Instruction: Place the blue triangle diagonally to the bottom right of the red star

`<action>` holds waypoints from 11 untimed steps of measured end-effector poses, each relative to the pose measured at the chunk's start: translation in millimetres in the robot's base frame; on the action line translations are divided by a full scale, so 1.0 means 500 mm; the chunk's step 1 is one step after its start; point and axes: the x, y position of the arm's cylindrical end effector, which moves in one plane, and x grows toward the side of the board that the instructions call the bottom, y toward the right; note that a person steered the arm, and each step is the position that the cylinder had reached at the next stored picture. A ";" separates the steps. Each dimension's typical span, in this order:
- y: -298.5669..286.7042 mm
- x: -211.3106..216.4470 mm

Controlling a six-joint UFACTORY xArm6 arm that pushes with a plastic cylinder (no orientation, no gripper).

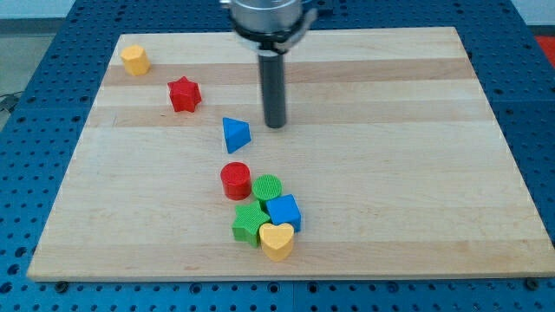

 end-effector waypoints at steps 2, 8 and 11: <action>0.023 0.024; -0.102 0.071; -0.144 0.041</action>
